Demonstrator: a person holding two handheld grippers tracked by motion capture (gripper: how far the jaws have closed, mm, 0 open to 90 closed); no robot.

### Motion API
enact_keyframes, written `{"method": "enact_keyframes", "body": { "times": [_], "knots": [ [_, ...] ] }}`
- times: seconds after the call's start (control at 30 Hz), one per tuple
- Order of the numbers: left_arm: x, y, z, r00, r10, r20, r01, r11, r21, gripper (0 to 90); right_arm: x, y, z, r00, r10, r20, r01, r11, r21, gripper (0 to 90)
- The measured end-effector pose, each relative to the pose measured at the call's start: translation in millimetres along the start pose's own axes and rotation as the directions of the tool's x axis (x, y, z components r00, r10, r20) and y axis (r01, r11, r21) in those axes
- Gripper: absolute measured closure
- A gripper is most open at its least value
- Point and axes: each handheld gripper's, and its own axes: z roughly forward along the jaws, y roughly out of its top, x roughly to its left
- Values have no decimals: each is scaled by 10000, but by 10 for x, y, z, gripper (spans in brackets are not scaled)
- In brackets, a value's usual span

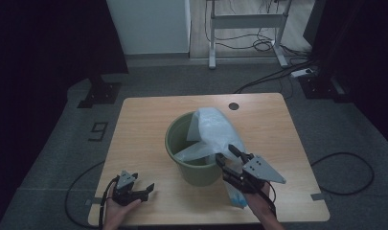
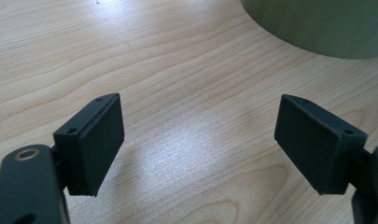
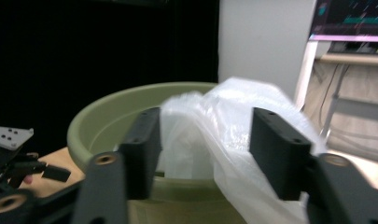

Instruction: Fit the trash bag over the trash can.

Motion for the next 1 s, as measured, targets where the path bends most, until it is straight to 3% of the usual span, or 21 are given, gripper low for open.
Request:
{"method": "enact_keyframes", "body": {
  "times": [0.03,0.1,0.23,0.3,0.33,0.43,0.57,0.77,1.0],
  "knots": [
    [-1,0,0,10000,-2,-3,2,10000,0,160,12,-5,-84,9999,-42,168,45,9998,-170,343],
    [-5,0,1,10000,-2,-2,2,10000,7,160,17,-26,-161,9995,-113,304,120,9996,-236,313],
    [-7,0,0,10000,13,-35,-13,10000,-14,159,-5,-99,-263,9980,-90,628,100,9998,-158,284],
    [-10,9,-16,9999,-18,-157,15,9998,-184,159,-62,-222,-343,9934,-21,1144,12,10000,79,256],
    [-10,9,-16,9999,-18,-157,15,9998,-184,159,-62,-222,-343,9934,-21,1144,12,10000,79,256],
    [-32,73,-84,9997,-222,-98,214,9973,-697,160,-169,-396,-430,9828,352,1814,-402,9989,242,225],
    [-78,117,-107,9998,-204,20,205,9956,-910,159,-241,-467,-502,9724,668,2233,-725,9972,171,205],
    [-97,117,-84,9999,-101,39,104,9967,-808,160,-267,-530,-553,9669,852,2405,-954,9949,312,187],
    [-83,110,-100,9999,-147,4,147,9962,-863,160,-247,-729,-428,9645,994,2446,-1233,9888,846,195]
  ]
}}
